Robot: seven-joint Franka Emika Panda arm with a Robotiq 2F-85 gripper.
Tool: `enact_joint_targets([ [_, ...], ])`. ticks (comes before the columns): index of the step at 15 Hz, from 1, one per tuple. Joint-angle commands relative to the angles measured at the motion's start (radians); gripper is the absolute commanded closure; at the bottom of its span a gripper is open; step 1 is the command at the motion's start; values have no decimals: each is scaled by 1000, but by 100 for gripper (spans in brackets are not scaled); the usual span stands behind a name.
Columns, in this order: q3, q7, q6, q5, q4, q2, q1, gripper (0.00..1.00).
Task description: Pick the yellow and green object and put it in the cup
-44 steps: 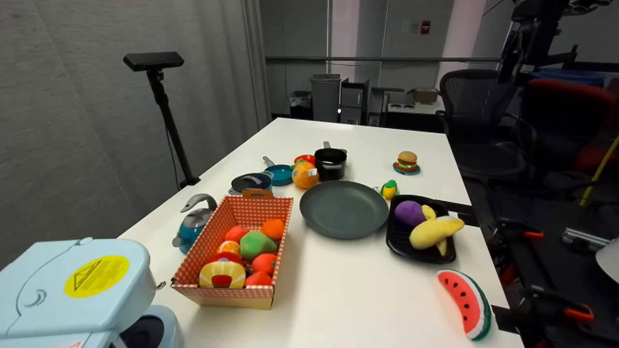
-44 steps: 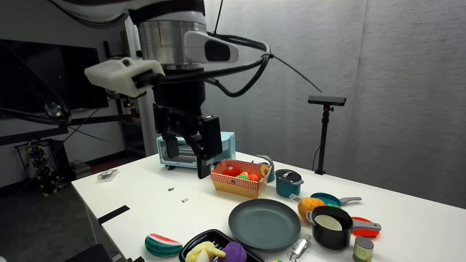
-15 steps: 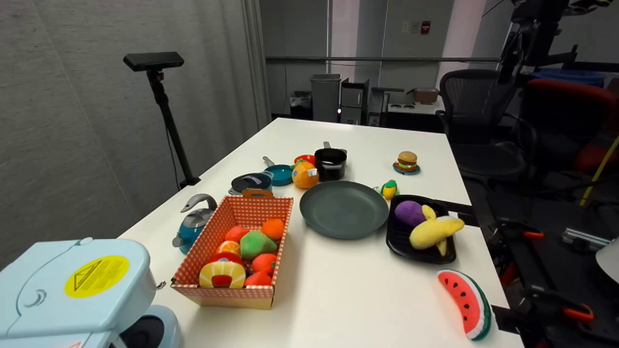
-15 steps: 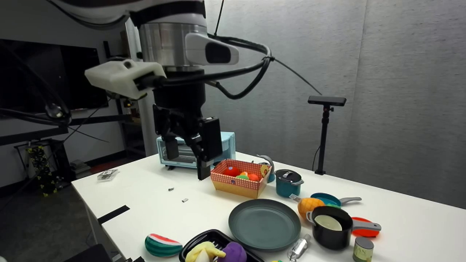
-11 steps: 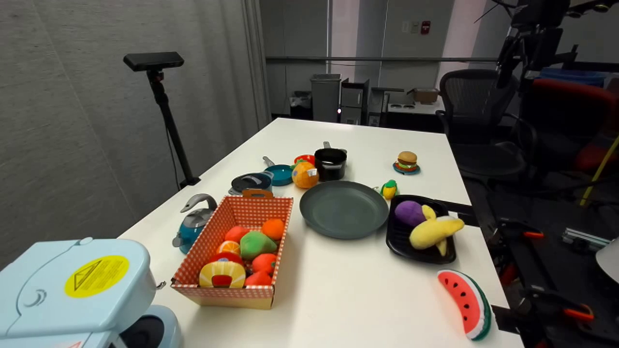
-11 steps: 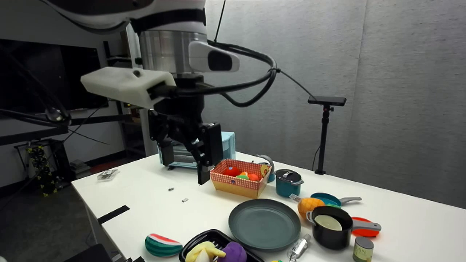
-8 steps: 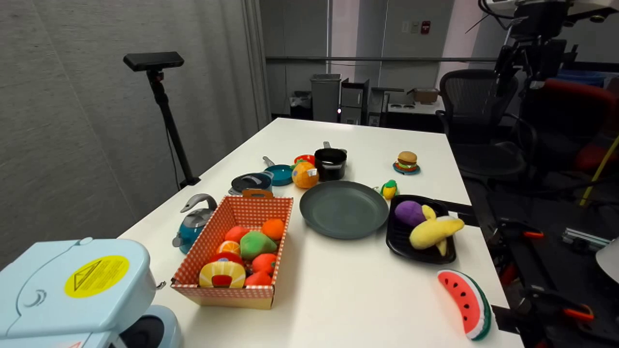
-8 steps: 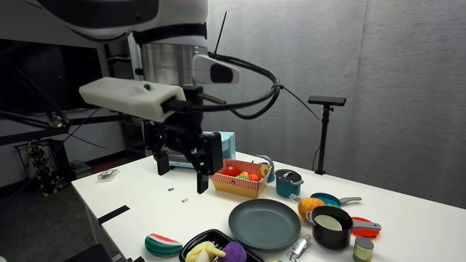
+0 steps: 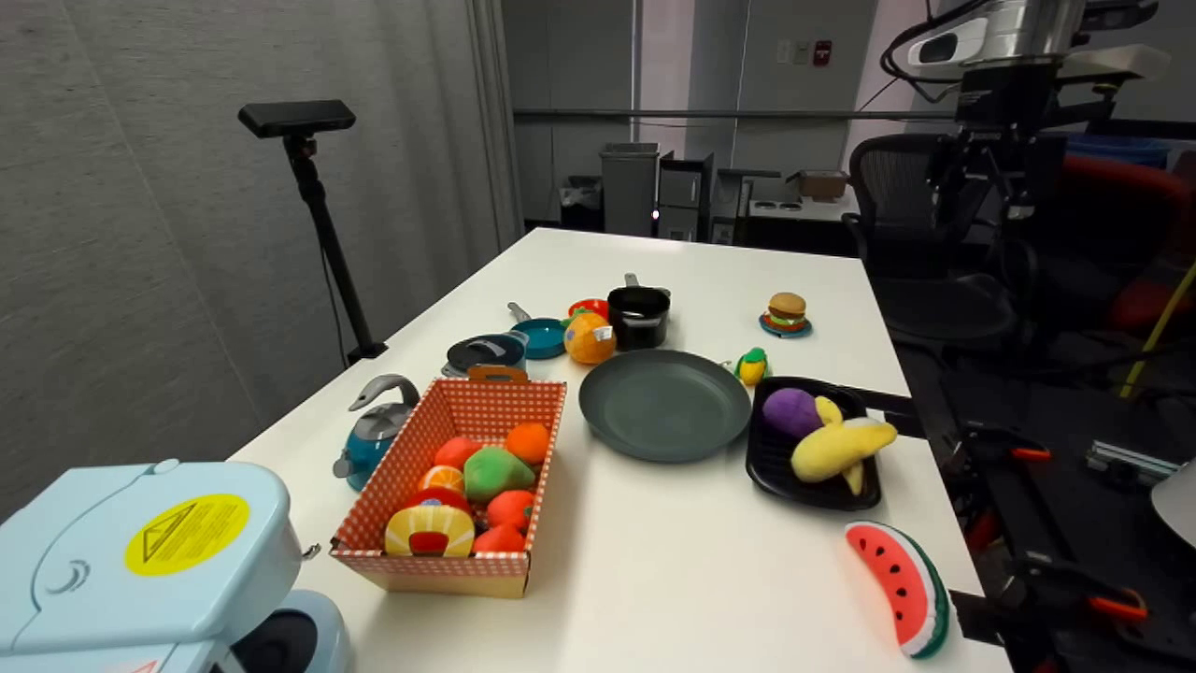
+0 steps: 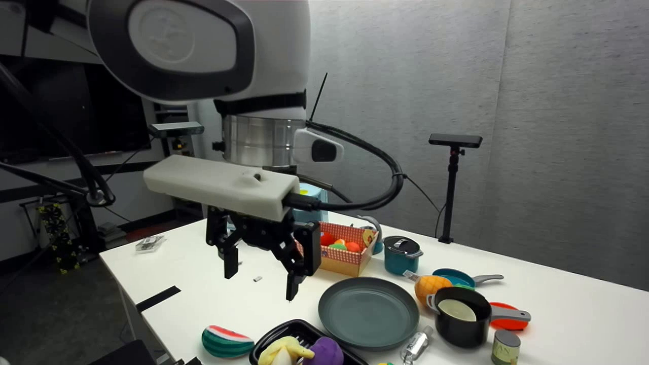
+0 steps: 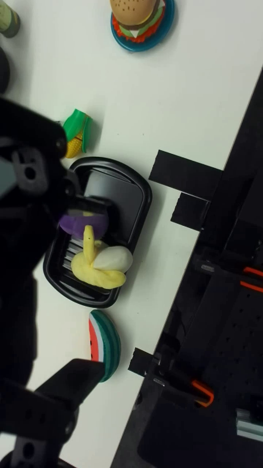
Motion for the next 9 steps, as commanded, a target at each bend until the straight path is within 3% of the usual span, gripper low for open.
enact_joint_targets([
  [1,-11,-65,120,-20,-11,96,18,0],
  [9,6,-135,410,1,-11,352,11,0],
])
